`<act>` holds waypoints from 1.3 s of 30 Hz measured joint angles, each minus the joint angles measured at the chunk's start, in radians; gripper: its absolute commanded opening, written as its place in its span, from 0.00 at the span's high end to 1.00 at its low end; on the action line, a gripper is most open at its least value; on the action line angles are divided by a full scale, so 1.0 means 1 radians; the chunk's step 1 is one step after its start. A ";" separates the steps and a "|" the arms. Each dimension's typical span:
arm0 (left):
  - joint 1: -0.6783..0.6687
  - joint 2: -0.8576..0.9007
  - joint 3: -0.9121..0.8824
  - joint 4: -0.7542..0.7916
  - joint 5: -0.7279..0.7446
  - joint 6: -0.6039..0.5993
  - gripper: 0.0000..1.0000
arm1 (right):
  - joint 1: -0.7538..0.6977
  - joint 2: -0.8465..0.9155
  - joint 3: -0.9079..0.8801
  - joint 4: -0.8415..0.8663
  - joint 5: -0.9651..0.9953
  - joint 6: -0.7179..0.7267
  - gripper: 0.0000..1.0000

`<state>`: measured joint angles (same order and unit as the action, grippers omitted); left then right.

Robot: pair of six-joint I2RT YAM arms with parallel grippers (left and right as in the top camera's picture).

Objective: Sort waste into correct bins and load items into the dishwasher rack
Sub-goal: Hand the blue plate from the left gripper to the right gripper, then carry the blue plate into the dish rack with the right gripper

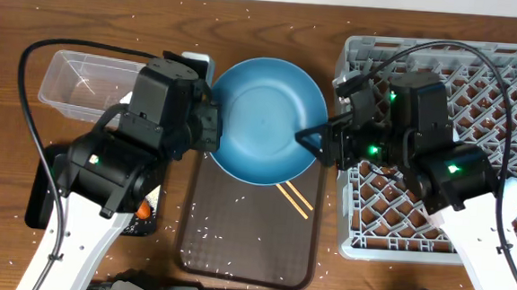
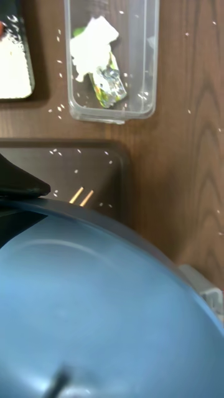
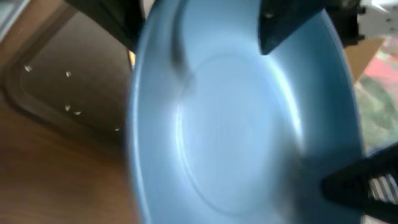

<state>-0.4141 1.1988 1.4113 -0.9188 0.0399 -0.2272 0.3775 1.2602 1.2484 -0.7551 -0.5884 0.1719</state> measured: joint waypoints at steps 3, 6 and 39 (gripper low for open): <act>0.001 -0.009 0.000 0.018 0.019 0.000 0.94 | 0.001 0.001 0.000 0.016 0.042 0.001 0.70; 0.001 -0.013 0.000 0.032 0.046 0.000 0.94 | 0.001 0.001 0.000 0.031 0.076 0.003 0.79; -0.034 -0.019 0.000 0.093 0.224 0.000 0.04 | -0.174 -0.151 0.000 -0.021 1.176 0.140 0.99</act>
<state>-0.4480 1.1797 1.4113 -0.8257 0.2638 -0.2276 0.2039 1.1088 1.2480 -0.7761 0.5880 0.3119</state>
